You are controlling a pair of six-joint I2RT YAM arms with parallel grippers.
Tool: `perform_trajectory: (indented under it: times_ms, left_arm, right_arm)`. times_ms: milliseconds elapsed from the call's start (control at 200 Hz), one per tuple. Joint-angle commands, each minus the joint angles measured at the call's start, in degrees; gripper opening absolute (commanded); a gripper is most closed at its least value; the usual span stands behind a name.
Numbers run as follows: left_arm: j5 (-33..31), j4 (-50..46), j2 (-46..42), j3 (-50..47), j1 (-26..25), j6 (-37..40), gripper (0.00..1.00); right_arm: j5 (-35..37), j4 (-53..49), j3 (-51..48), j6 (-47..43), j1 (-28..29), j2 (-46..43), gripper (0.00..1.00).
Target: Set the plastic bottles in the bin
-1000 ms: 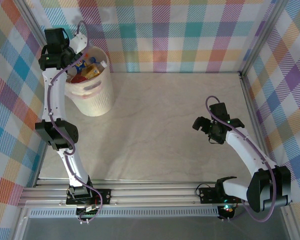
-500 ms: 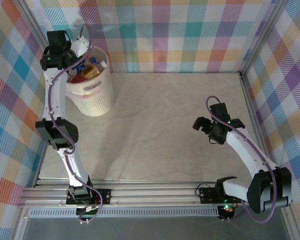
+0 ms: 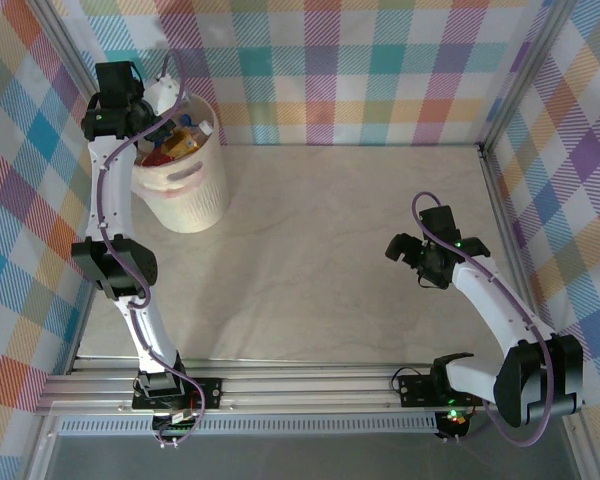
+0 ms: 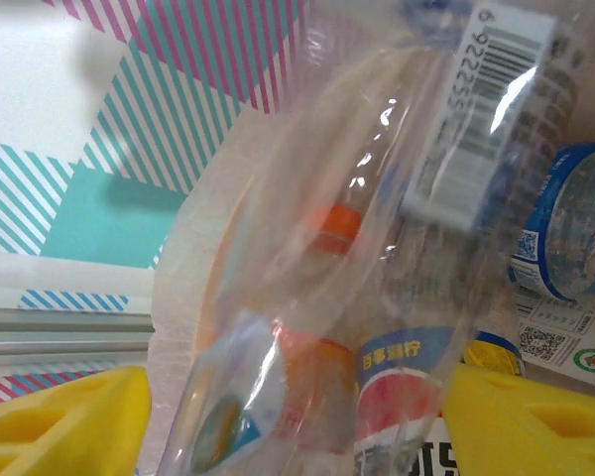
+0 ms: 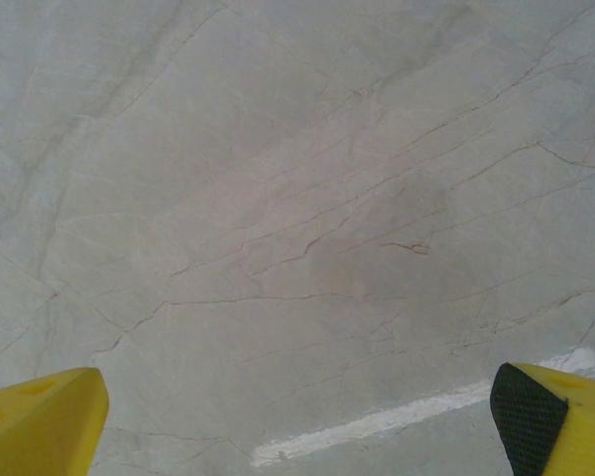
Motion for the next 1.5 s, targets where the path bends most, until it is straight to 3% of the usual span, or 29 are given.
perform_trajectory:
  times_ms: [0,325,515,860,1090,1320,1495]
  left_arm:
    - [2.59,-0.06,-0.12,2.03,-0.65,-1.04,0.77]
    - [5.09,-0.04,-0.81,2.93,-0.60,-2.85,0.79]
    - [8.63,1.24,-3.68,3.06,-0.61,-8.07,0.79]
    - [8.78,8.81,-9.49,3.06,-0.07,-27.60,0.79]
    - [1.00,7.76,-11.87,2.78,2.01,-42.58,0.79]
    - [-4.94,3.71,-12.65,0.70,9.72,-61.21,0.78]
    - [1.44,1.27,-10.22,-1.59,18.81,-75.38,0.77]
  right_arm:
    - [0.28,-1.02,0.75,-0.08,0.21,-0.74,1.00]
    - [0.51,-1.26,0.78,-0.23,0.23,-0.84,1.00]
    - [0.38,-1.26,0.85,-0.24,0.23,-0.93,1.00]
    - [0.23,-0.23,-0.56,-0.24,0.23,-1.84,1.00]
    - [0.76,-0.31,-1.00,-0.83,0.21,-3.24,1.00]
    - [0.88,-0.52,-1.18,-1.44,0.20,-4.26,1.00]
    - [1.22,-1.15,-1.27,-1.84,0.18,-5.14,1.00]
